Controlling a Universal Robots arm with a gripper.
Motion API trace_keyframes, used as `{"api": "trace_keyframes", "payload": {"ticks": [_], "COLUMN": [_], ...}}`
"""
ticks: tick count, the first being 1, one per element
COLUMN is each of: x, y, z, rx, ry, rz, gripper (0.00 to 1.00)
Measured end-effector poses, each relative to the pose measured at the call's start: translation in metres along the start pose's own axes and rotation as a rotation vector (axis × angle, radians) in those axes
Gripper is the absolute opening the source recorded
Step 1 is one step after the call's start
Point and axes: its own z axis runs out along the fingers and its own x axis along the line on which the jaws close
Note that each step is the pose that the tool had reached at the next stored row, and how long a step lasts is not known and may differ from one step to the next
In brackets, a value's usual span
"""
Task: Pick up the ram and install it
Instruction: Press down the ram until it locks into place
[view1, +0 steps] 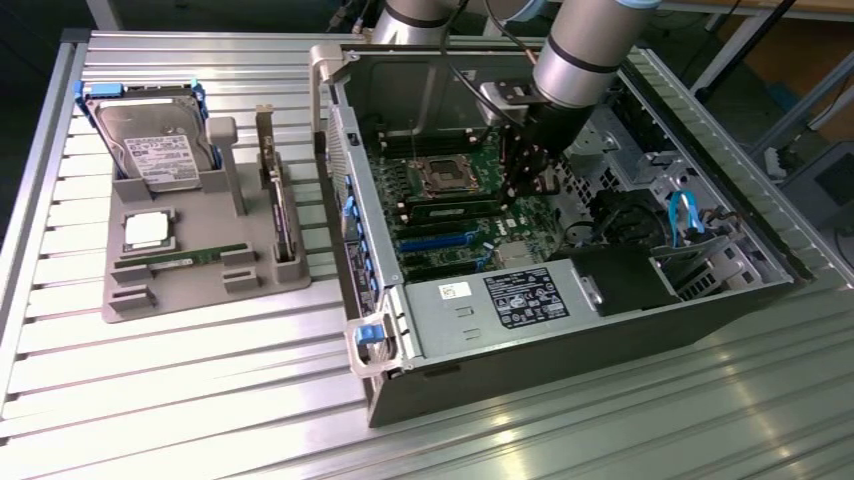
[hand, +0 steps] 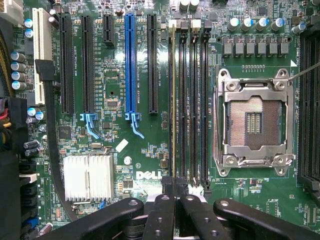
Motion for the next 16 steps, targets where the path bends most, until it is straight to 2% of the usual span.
{"api": "trace_keyframes", "payload": {"ticks": [5,13,16], "x": [0.000,0.000,0.000], "y": [0.0001,0.0003,0.0003], "z": [-0.0058,-0.0204,-0.0212], "rx": [0.0000,0.0000,0.0000], "ry": [0.0008,0.0029,0.0029], "rz": [0.000,0.000,0.000], "gripper": [0.10,0.10,0.10]}}
